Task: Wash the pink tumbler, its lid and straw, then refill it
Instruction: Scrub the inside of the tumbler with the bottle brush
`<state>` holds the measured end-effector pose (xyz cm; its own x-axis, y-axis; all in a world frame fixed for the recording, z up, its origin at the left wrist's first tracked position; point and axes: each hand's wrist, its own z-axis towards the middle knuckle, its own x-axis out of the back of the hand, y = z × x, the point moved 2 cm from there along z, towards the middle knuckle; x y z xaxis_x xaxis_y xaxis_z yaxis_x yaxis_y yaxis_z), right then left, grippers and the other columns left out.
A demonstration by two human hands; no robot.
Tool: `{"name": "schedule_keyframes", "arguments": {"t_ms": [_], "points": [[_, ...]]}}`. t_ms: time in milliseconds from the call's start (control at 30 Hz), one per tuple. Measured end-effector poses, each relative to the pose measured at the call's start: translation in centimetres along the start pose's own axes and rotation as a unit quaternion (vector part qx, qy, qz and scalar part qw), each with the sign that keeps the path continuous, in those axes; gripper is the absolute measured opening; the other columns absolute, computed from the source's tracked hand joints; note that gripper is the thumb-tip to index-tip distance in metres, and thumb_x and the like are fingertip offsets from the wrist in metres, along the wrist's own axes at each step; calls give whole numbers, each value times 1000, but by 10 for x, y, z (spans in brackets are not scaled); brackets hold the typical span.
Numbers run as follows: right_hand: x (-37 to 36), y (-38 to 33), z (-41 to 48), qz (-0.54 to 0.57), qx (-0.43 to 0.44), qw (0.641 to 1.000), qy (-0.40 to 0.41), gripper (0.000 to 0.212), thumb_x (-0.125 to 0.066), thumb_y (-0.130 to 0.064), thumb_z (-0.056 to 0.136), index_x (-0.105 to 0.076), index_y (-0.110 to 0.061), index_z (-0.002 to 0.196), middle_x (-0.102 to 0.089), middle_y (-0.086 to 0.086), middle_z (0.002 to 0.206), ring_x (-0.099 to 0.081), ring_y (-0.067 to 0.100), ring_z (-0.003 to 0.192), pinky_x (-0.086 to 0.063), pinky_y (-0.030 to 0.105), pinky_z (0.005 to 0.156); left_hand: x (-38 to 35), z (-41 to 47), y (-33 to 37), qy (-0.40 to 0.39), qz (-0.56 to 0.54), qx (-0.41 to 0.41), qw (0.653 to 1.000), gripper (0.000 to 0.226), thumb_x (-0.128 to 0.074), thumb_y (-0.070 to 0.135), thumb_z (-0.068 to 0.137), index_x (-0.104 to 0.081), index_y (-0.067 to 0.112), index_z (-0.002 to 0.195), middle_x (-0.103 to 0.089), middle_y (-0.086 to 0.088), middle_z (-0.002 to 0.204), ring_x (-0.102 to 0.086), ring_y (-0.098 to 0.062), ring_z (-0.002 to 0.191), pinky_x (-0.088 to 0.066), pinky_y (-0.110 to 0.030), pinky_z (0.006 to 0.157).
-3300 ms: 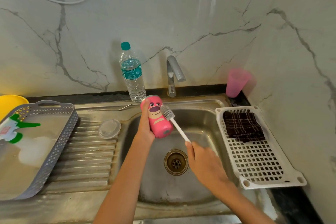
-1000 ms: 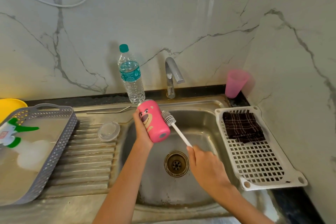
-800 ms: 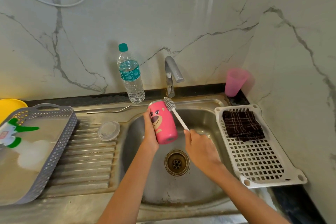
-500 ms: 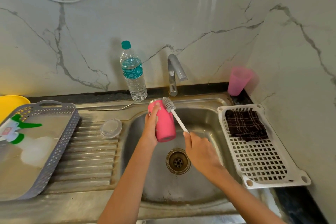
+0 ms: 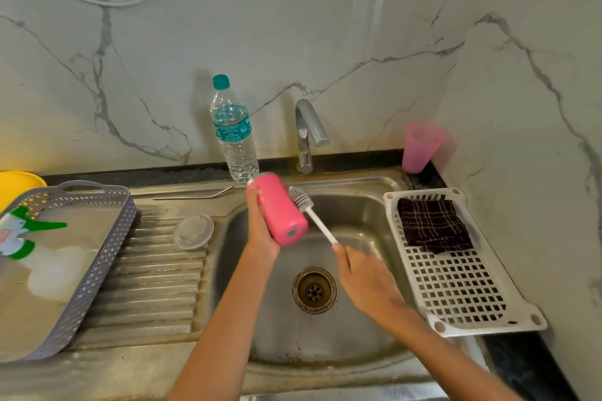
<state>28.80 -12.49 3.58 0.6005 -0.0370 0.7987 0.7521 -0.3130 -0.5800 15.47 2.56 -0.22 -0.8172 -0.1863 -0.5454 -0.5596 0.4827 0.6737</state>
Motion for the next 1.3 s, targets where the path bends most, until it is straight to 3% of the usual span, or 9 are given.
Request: {"name": "schedule_keyframes", "arguments": {"t_ms": [100, 200, 300, 533, 700, 933, 1067, 1200, 1300], "points": [[-3, 6, -17, -1, 6, 1000, -14, 41, -18, -48, 102, -43, -26, 78, -50, -6, 64, -52, 15, 61, -39, 30, 56, 9, 3, 10, -14, -8, 2, 1000, 67, -59, 68, 82, -50, 20, 127, -66, -13, 103, -68, -29, 90, -54, -52, 91], [0, 3, 0, 6, -13, 1000, 3, 45, -18, -48, 102, -51, -22, 84, -55, -4, 69, -57, 19, 69, -42, 32, 61, 6, -9, -6, -41, 19, 21, 999, 64, -60, 65, 83, -51, 19, 127, -70, -14, 104, -71, -28, 89, -59, -42, 76], [0, -3, 22, 24, -29, 999, 28, 51, -18, -49, 101, -58, -18, 93, -57, 1, 79, -60, 28, 84, -45, 35, 71, 1, -12, -16, -49, 38, 39, 997, 81, -68, 70, 74, -49, 20, 134, -68, -17, 118, -68, -33, 103, -57, -42, 76], [-12, 4, -12, 23, 13, 1000, -8, 42, -21, -49, 101, -47, -26, 77, -53, -4, 63, -54, 15, 59, -42, 30, 55, 15, 5, 27, -17, -31, -15, 999, 72, -58, 68, 82, -50, 18, 133, -67, -11, 99, -68, -26, 84, -58, -36, 68], [5, -7, 25, 24, -19, 999, 38, 48, -21, -46, 102, -56, -17, 88, -58, 3, 75, -61, 29, 82, -46, 37, 70, 12, -16, -3, -130, 48, 79, 987, 74, -59, 67, 83, -48, 15, 134, -68, -18, 112, -67, -34, 95, -58, -43, 80], [-13, -3, -3, 18, 23, 1000, 10, 45, -20, -48, 101, -51, -22, 82, -54, -4, 63, -58, 21, 64, -47, 35, 59, 12, -4, 14, -57, -40, 11, 997, 69, -58, 67, 83, -51, 17, 130, -69, -12, 94, -70, -26, 79, -60, -38, 67], [-10, 2, 1, 16, -3, 1000, 22, 48, -19, -48, 101, -53, -20, 85, -55, -1, 69, -61, 26, 74, -47, 36, 66, 16, -10, 4, -76, 13, 39, 996, 77, -59, 67, 79, -50, 15, 134, -70, -15, 103, -70, -29, 89, -59, -43, 75], [-2, -9, 21, 17, -1, 999, 39, 49, -20, -45, 102, -58, -16, 90, -62, 6, 81, -61, 29, 85, -41, 33, 69, 6, -16, 0, -73, 0, 42, 996, 62, -52, 64, 88, -52, 18, 131, -69, -14, 109, -68, -30, 99, -59, -42, 74], [-4, -10, 16, 11, 13, 999, 36, 47, -19, -47, 102, -53, -20, 84, -63, 8, 81, -61, 30, 82, -48, 38, 71, 3, -12, 8, -71, 19, 20, 997, 65, -63, 60, 83, -53, 16, 131, -69, -14, 111, -68, -30, 100, -58, -47, 83]]}}
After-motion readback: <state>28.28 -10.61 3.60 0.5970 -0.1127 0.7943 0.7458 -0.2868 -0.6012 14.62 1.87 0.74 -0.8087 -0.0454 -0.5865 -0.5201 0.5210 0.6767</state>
